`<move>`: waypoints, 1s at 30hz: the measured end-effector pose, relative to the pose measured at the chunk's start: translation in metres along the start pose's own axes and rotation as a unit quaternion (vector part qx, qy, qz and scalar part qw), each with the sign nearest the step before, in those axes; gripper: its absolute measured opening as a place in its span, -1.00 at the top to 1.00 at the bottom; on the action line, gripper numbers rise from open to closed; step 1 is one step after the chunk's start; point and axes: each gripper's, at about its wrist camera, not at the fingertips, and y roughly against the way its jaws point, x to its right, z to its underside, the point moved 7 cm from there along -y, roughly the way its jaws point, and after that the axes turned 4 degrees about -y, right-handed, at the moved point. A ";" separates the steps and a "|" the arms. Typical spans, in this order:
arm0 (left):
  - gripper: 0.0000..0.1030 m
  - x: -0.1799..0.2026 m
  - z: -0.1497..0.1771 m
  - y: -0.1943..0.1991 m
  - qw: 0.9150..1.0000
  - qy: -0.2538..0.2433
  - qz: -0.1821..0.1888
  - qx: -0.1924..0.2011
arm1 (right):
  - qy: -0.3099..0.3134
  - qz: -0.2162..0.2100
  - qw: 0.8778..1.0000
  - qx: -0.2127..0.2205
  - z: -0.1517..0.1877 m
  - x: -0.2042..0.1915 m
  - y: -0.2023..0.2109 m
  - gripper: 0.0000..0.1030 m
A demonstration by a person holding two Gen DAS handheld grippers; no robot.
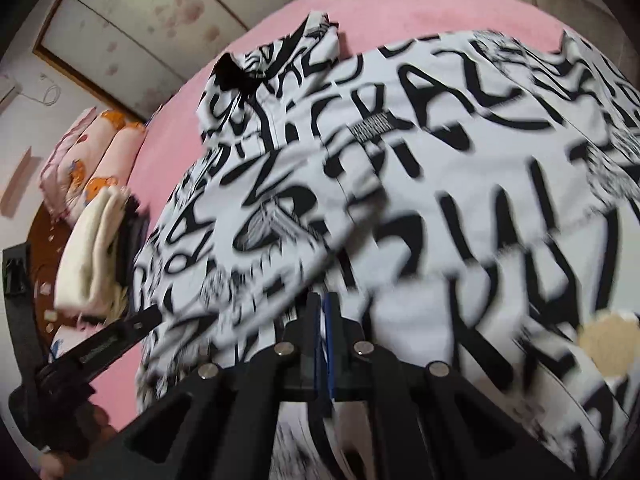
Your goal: Fold large clothes
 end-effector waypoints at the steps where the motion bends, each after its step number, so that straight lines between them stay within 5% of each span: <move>1: 0.16 0.009 0.009 0.006 1.000 -0.006 -0.005 -0.005 | 0.001 -0.002 1.000 -0.008 0.002 0.004 0.006 0.78; 5: 0.00 0.052 0.050 0.030 0.999 -0.026 -0.006 -0.038 | 0.010 -0.014 0.999 -0.032 0.011 0.033 0.047 0.25; 14: -0.49 0.143 0.111 0.074 0.992 -0.084 0.016 -0.088 | -0.036 -0.014 0.997 -0.064 0.015 0.118 0.110 -0.19; 30: -0.62 0.292 0.168 0.076 0.958 -0.217 0.056 -0.176 | -0.185 0.035 0.981 -0.038 -0.005 0.326 0.181 -0.35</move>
